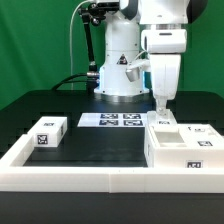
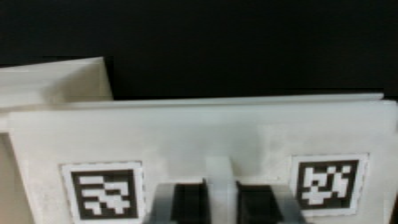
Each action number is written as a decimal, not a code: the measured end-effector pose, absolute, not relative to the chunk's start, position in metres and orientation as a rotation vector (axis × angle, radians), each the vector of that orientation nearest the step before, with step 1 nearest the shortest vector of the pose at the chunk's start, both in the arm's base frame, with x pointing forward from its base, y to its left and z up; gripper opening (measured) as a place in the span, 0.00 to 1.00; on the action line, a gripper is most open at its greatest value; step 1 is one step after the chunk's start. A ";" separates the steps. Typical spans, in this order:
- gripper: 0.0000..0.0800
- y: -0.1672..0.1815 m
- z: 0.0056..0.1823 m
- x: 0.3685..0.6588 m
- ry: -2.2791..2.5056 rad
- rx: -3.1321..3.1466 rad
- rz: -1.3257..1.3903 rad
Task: Assemble cabinet
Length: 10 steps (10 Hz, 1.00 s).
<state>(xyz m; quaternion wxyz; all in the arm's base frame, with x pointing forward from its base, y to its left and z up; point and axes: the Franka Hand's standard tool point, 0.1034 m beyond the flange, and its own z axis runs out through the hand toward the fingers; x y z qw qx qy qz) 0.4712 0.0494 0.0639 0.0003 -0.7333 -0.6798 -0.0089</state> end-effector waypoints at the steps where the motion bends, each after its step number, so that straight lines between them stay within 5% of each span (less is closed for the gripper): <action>1: 0.09 0.050 0.064 0.474 -2.136 -2.304 -0.032; 7: 0.09 0.051 0.064 0.477 -2.153 -2.289 -0.038; 10: 0.09 0.047 0.065 0.502 -2.207 -2.253 -0.075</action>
Offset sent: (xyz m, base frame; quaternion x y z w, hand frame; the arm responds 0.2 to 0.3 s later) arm 0.0000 0.0000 0.0000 0.0000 0.0000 0.0000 1.0000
